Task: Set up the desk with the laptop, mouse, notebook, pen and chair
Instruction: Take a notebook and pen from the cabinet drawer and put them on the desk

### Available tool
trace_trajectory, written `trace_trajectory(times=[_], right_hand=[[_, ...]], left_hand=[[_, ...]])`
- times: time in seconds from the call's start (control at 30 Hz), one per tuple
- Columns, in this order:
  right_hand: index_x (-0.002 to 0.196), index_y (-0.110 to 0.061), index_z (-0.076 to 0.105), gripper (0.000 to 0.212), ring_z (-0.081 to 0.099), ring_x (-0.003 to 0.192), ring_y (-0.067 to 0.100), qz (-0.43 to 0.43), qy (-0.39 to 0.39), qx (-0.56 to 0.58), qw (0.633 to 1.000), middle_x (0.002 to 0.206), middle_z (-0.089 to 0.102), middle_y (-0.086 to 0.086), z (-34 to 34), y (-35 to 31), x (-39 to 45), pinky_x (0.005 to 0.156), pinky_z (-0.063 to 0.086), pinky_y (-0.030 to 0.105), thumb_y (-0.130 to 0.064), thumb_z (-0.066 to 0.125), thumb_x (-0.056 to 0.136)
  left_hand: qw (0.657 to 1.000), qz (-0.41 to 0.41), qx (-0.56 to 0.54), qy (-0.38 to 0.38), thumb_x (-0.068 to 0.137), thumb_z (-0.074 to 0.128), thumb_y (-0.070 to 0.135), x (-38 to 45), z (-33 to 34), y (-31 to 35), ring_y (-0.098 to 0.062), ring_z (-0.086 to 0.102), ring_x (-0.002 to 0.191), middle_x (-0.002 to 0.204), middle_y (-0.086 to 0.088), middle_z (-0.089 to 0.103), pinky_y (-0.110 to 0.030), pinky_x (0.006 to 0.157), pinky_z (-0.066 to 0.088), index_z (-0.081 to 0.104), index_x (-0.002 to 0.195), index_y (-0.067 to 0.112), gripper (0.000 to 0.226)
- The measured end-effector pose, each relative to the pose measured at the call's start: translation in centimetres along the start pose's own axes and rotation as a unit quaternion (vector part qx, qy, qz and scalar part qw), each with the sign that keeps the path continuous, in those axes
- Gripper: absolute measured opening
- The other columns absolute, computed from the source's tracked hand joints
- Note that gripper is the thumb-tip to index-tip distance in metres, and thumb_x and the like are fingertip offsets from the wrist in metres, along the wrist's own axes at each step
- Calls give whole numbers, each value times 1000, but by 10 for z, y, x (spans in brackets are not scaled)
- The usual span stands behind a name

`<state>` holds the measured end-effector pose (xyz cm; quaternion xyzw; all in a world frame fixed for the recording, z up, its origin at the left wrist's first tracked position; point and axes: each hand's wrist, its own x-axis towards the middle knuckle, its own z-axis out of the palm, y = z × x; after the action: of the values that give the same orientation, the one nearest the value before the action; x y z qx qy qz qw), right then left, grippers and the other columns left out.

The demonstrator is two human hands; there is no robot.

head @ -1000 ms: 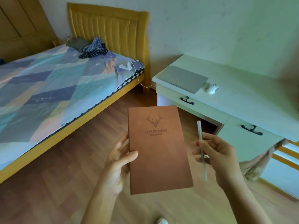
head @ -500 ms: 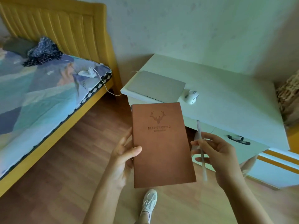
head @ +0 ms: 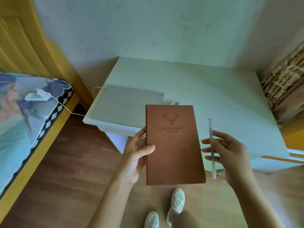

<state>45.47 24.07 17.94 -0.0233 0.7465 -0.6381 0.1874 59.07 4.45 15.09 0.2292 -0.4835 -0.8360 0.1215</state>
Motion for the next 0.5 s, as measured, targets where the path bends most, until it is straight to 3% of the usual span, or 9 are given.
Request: trace_trajectory(times=[0.07, 0.2, 0.33, 0.5], right_hand=[[108, -12, 64, 19, 70, 65, 23, 5, 20, -10, 1000, 79, 74, 4, -8, 0, 31, 58, 59, 34, -8, 56, 91], [111, -10, 63, 20, 71, 68, 23, 21, 40, -28, 999, 84, 74, 7, -28, 7, 100, 56, 58, 30, -9, 57, 92], [111, -10, 63, 21, 71, 69, 24, 51, 46, -36, 997, 85, 73, 9, -51, 11, 172, 58, 58, 32, -7, 58, 91], [113, -9, 59, 21, 68, 72, 29, 84, 66, -35, 994, 87, 71, 13, -73, 23, 246, 66, 58, 41, -7, 58, 92]], left_hand=[[999, -32, -10, 12, 70, 66, 2, 32, 11, -5, -21, 68, 85, 90, -2, 73, -29, 72, 54, 61, 124, 28, 60], [997, -81, -2, 11, 74, 68, 3, 107, 41, -19, -23, 66, 96, 112, -5, 71, -32, 77, 52, 60, 126, 32, 60], [994, -112, -8, 9, 82, 64, -4, 176, 74, -34, -19, 68, 86, 105, -6, 72, -23, 60, 51, 56, 130, 31, 60], [986, -165, -3, 8, 88, 60, -2, 249, 99, -62, -19, 65, 98, 118, -2, 69, -26, 68, 48, 54, 128, 38, 57]])
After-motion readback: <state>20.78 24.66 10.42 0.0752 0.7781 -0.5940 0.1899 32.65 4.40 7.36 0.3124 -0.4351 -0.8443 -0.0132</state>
